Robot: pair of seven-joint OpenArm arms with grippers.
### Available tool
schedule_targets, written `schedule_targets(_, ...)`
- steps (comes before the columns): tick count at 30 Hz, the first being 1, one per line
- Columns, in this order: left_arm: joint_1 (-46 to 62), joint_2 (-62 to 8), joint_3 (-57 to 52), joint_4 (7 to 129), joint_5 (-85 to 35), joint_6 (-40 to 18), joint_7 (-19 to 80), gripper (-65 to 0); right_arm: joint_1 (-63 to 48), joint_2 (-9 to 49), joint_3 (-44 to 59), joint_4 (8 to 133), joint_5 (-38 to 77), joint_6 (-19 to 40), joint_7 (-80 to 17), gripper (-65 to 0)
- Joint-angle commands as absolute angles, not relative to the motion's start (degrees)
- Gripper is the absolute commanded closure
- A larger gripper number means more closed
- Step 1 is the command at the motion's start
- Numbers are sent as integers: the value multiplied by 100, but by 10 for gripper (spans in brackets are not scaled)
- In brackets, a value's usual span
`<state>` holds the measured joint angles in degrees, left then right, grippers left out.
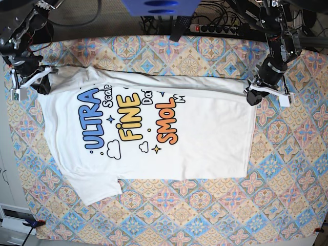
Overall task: Fold the T-shirt properly
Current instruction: 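Reach both grippers down to the shirt's side edges below the sleeves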
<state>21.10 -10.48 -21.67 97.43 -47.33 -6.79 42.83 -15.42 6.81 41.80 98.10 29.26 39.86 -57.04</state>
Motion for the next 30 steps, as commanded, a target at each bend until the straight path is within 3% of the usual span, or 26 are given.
schedule_targets(1,2009,-1095,-2185,9710,-4778,-708,4198,0,-1393,769,4145,9789,2958,4000,-5578,-24)
schedule_targets(10,1358,-1095,-2185,8980,-4769,-708,4198,0,-488,769,3618,9059,2730,4000,-5569,-24)
schedule_targets(27,945,-1121,-2176,8382,-4769,-708,4189,0,831,778,3582,7758,2721,4000,-5534,-27)
schedule_targets(30,936,-1121,-2211,8382,-4769,-708,4189,-19,831,778,3582,7705,2721,4000,-5525,-64)
